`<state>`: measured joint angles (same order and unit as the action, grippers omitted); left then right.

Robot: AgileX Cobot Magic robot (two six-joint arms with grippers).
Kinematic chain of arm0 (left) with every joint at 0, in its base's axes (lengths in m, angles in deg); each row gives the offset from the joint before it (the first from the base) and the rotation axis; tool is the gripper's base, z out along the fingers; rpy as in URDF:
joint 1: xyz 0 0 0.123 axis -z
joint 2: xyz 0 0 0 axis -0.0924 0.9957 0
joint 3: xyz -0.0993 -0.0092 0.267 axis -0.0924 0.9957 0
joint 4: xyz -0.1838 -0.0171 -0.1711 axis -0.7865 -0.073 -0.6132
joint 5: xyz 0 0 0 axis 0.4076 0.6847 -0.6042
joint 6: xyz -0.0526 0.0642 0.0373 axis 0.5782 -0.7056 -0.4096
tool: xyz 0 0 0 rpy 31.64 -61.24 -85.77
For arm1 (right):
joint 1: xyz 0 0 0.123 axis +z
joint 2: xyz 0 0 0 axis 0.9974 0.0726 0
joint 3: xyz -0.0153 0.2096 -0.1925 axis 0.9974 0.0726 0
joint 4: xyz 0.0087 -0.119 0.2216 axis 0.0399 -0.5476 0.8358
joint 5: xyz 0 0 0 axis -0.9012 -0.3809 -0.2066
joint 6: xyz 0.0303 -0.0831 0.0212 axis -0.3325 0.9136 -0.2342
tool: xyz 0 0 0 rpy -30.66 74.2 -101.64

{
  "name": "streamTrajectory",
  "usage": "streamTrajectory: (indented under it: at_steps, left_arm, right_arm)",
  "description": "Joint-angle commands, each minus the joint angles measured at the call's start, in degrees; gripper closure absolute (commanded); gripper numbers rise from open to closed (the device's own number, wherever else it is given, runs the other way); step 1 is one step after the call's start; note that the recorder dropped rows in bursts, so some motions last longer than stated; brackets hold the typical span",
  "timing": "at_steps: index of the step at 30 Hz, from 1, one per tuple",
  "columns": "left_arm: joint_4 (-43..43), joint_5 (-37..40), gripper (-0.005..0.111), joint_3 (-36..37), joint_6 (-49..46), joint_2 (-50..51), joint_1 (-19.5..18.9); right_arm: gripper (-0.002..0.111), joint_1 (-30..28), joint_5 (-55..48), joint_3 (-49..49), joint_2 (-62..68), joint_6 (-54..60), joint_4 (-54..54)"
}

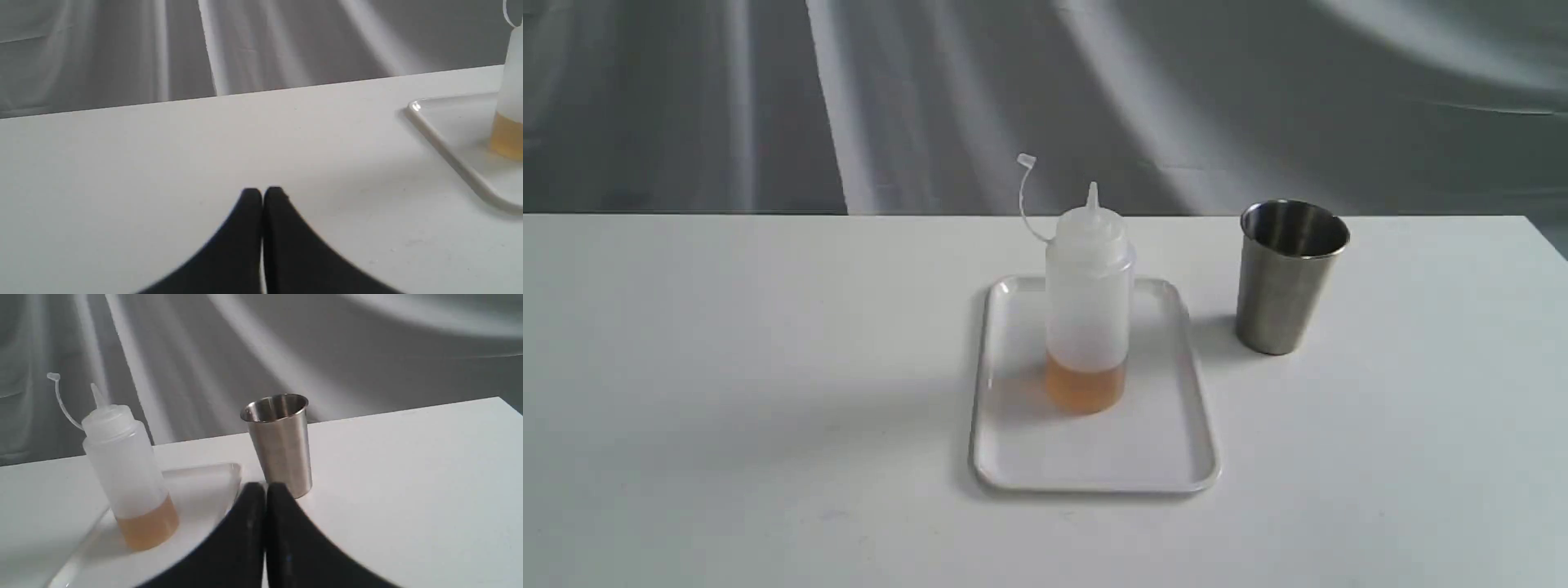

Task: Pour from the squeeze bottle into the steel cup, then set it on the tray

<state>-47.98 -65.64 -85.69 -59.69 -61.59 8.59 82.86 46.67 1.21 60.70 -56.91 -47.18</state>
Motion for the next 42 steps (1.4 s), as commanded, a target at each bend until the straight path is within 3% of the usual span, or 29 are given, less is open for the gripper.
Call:
streamTrajectory:
  at_steps: [1, 6, 14, 21, 42]
  left_arm:
    - [-0.04, -0.39, 0.107, 0.25, 0.28, -0.15, 0.33]
    - [-0.04, -0.39, 0.107, 0.25, 0.28, -0.15, 0.33]
    - [-0.04, -0.39, 0.107, 0.25, 0.1, -0.15, 0.33]
    - [-0.04, -0.39, 0.107, 0.25, 0.1, -0.15, 0.33]
    - [-0.04, -0.39, 0.107, 0.25, 0.11, -0.15, 0.33]
  right_arm:
    - [0.108, -0.51, -1.28, 0.21, -1.78, 0.16, -0.36]
    - [0.108, -0.51, -9.25, 0.21, -3.58, 0.16, 0.26]
    - [0.108, -0.4, -11.12, 0.21, -3.59, 0.16, 0.26]
    - [0.108, -0.4, -19.45, 0.21, -3.59, 0.05, 0.26]
    - [0.108, -0.4, -20.11, 0.21, -3.59, 0.21, 0.26]
